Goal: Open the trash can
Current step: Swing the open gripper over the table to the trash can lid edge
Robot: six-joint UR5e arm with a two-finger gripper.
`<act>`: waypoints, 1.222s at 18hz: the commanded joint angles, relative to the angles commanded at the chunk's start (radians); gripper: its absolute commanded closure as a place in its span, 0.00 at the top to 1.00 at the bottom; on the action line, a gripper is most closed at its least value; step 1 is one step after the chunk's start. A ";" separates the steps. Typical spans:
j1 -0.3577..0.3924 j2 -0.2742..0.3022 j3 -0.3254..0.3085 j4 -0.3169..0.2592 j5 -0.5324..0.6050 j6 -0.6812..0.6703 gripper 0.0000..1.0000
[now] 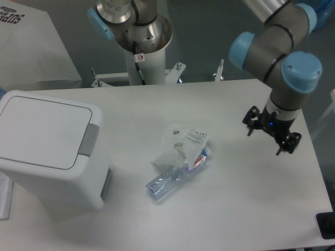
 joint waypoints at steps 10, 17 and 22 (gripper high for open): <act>-0.164 0.072 0.051 0.000 -0.205 -0.486 1.00; -0.320 0.143 0.025 0.000 -0.218 -0.669 1.00; -0.336 0.195 0.005 0.000 -0.275 -0.724 1.00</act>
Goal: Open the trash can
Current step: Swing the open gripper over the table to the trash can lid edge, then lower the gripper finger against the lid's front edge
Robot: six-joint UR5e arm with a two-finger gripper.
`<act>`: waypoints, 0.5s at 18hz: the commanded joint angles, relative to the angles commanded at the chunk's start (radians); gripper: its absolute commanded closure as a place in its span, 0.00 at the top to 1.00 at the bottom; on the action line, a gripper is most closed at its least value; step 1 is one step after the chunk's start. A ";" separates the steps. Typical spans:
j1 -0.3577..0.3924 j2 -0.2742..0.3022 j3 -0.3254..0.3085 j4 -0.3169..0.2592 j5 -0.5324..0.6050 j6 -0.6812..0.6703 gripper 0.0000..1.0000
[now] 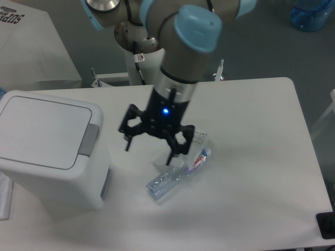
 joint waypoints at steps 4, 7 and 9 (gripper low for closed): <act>-0.035 0.008 -0.022 0.006 0.002 -0.003 1.00; -0.049 -0.001 -0.028 0.041 0.003 -0.049 1.00; -0.058 0.005 -0.048 0.057 0.005 -0.054 1.00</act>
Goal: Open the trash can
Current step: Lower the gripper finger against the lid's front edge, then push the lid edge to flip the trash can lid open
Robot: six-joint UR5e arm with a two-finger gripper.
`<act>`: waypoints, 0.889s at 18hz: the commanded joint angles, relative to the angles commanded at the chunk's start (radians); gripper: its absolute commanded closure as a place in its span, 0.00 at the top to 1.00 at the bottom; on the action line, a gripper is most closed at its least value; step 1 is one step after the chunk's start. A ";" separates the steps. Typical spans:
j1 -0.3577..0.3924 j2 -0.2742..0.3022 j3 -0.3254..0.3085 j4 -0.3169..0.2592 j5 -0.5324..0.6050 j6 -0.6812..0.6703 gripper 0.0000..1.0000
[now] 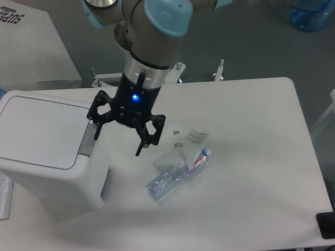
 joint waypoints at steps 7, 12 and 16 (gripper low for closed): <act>-0.002 -0.001 -0.032 0.052 0.005 0.000 1.00; -0.002 -0.001 -0.035 0.054 0.006 0.002 1.00; -0.002 -0.005 -0.035 0.054 0.008 0.002 1.00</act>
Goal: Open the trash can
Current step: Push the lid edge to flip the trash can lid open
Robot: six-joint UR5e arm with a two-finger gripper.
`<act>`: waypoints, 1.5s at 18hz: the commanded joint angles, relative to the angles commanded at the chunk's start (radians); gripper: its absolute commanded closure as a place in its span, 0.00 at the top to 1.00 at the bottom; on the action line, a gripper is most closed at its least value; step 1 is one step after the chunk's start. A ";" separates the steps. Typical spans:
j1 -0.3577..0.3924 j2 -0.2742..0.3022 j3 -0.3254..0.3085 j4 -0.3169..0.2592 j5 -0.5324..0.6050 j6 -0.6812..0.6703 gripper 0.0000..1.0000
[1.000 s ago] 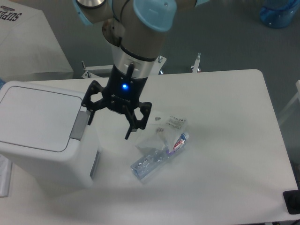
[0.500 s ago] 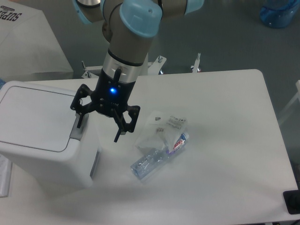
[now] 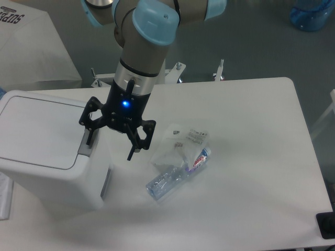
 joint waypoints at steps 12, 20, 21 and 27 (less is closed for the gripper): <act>0.000 -0.008 -0.011 0.008 0.000 0.000 1.00; 0.015 -0.009 0.066 0.006 -0.011 -0.075 1.00; 0.023 -0.009 0.081 0.006 -0.011 -0.077 1.00; 0.113 -0.061 0.132 0.008 0.002 -0.008 1.00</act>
